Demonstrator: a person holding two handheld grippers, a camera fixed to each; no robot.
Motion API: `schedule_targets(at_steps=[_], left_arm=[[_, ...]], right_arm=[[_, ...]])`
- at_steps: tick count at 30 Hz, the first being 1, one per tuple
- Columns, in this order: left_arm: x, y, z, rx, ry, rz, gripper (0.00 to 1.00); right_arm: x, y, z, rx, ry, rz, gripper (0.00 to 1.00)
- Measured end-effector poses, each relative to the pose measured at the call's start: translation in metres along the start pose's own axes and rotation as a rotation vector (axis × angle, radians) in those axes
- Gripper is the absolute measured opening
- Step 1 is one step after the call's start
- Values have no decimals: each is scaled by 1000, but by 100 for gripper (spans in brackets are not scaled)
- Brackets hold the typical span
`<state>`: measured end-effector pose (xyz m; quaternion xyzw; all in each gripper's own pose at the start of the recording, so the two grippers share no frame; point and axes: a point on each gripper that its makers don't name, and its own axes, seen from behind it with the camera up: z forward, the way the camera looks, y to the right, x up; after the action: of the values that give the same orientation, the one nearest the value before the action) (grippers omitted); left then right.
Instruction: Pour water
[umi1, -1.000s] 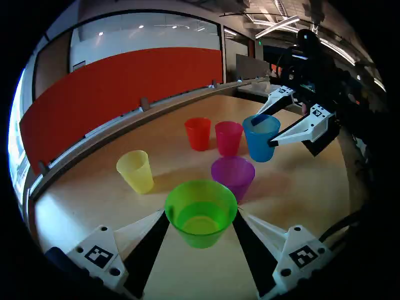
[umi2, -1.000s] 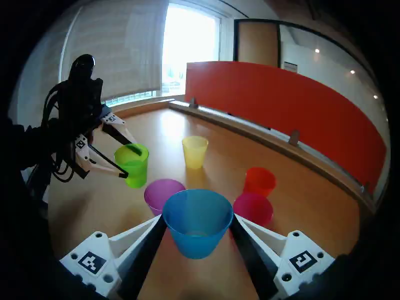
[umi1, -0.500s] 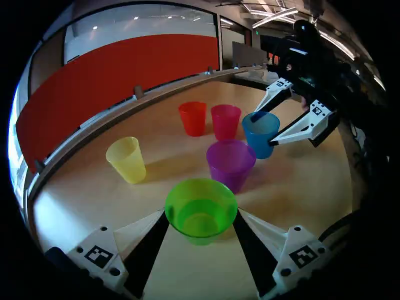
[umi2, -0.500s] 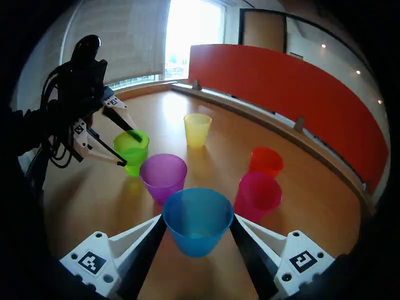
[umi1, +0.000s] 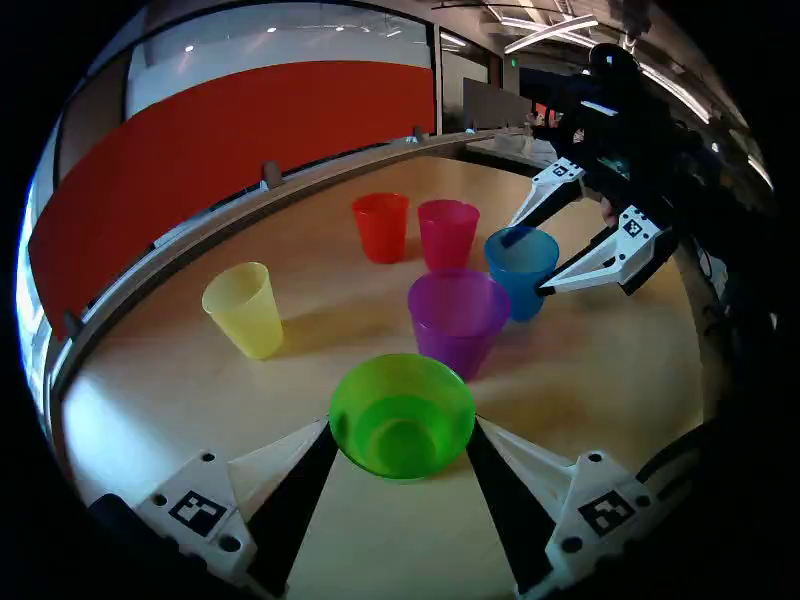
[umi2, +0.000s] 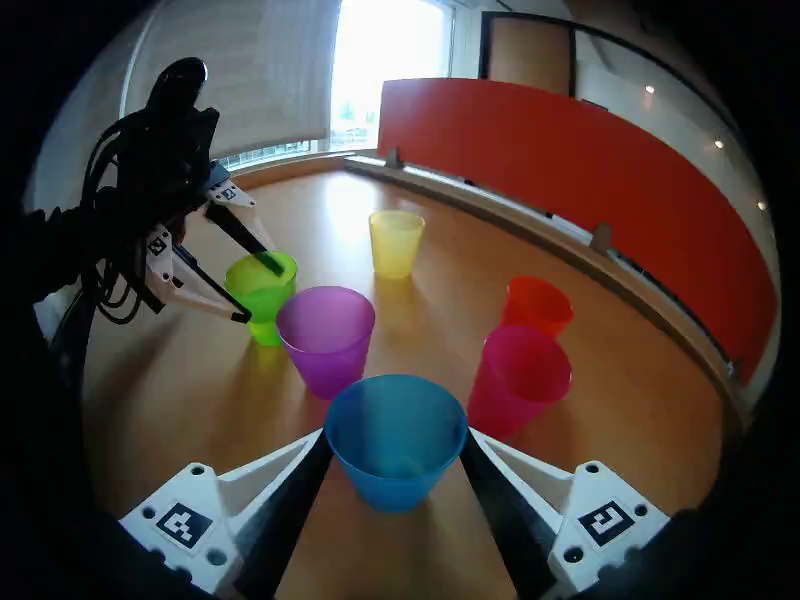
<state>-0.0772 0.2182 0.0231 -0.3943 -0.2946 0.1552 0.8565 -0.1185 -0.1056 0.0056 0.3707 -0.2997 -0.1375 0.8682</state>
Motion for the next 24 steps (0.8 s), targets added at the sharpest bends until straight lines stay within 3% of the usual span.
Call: schedule_targets(at_steps=[18,24], left_arm=[[-3,-1,0,-12,12,-25,86],[-4,0,0,-17,10,-31,86]], right_arm=[[-16,1,-7,-5,-22,22,92],[-25,0,-5,-8,-46,-2,95]])
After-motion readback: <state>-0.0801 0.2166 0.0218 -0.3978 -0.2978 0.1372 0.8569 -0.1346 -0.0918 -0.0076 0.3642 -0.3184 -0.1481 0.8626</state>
